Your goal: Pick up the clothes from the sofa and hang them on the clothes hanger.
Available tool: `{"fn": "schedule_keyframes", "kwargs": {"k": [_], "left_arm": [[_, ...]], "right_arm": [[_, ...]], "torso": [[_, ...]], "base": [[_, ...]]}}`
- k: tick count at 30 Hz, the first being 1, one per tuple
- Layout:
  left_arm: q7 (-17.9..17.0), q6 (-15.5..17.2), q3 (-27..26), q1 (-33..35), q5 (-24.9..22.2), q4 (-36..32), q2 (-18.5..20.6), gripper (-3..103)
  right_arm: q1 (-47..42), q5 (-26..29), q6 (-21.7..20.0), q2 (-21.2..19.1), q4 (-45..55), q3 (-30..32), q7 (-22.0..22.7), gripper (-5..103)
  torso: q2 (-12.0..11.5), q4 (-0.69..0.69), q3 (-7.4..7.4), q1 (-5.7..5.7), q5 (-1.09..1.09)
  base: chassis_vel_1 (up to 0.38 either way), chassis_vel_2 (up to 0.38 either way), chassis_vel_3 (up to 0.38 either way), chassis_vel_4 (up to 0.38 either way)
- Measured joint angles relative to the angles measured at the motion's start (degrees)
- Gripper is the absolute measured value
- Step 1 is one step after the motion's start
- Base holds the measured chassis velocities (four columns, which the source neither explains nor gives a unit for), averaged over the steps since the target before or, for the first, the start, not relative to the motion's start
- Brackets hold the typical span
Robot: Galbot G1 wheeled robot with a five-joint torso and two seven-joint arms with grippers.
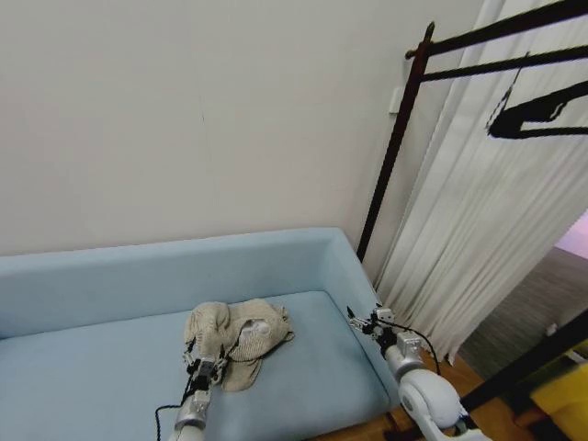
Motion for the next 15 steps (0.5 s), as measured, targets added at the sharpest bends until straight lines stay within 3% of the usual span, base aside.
{"fn": "schedule_keyframes", "kwargs": {"k": [8,13,15], "left_arm": [[0.24,2.47,1.41,-1.52,-0.67,4.48,-0.73,102],[-0.46,3.38,1.19,-2.89,-0.31,8.34,-1.34,77],[-0.45,3.47,0.96,-3.02,-0.30,8.95,-1.35,77]], "right_arm": [[0.08,-0.10,-0.11,-0.03,0.01,-0.21,0.14,100],[-0.11,-0.41,-0.22,-0.14,0.01,-0.27,0.24,100],[-0.13,-0.42,-0.22,-0.20,0.01,-0.20,0.27,100]], "torso": [[0.00,0.00,0.00,0.00,-0.01],[0.00,0.00,0.00,0.00,0.00],[0.00,0.00,0.00,0.00,0.00]], "base": [[0.000,0.000,0.000,0.000],[0.000,0.000,0.000,0.000],[0.000,0.000,0.000,0.000]]}}
